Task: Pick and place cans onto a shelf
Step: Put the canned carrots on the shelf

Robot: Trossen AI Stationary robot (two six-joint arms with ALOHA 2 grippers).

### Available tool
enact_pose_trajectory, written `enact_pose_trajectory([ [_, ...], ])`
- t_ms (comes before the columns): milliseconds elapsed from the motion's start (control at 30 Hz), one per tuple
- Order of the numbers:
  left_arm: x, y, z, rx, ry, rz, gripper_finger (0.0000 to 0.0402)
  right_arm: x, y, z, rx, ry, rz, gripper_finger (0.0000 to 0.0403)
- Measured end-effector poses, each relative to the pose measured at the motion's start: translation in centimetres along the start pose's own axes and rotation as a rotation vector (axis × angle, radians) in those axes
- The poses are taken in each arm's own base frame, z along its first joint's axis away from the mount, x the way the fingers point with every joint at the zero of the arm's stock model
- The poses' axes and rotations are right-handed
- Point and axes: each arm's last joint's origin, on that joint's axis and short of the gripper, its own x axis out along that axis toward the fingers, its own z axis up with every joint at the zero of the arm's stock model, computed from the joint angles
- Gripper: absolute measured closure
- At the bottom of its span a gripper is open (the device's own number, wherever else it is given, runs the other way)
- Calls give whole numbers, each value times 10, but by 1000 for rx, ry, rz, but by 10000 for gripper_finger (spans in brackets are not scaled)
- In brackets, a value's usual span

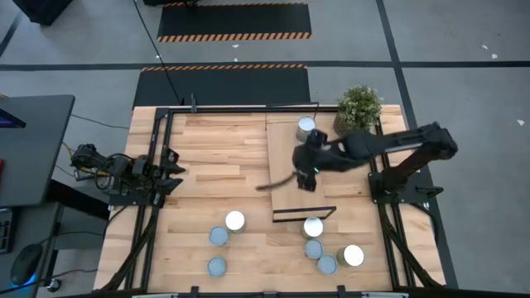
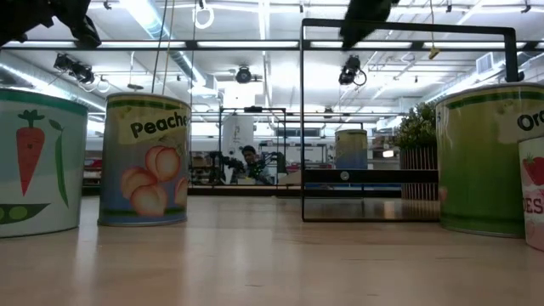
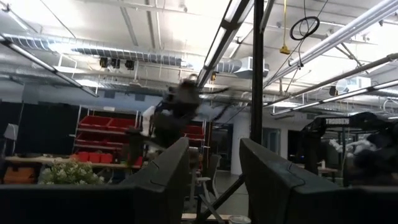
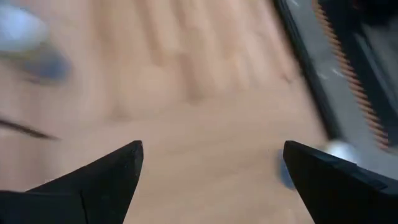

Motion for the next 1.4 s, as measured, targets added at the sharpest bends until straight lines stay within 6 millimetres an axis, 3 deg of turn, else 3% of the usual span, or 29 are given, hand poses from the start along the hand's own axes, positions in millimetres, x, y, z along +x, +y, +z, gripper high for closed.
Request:
enact_pose_trajectory([
  [233, 0, 0, 3, 16, -28, 3, 253, -45, 71, -24, -90, -78, 243, 7],
  [367, 0, 0, 5, 44, -48, 6, 253, -65, 94, -41, -21, -64, 316, 7],
  [533, 0, 1, 6, 56, -55, 7, 253, -71, 105, -69, 161, 146, 266, 7],
  [733, 0, 1, 6, 54, -59, 8, 253, -52, 133, -97, 265, 413, 157, 7],
  [900, 0, 1, 6, 50, -58, 8, 253, -45, 149, -109, 327, 583, 135, 7],
  [1400, 0, 1, 6, 47, -59, 7, 253, -66, 161, -134, 642, 666, 4, 3],
])
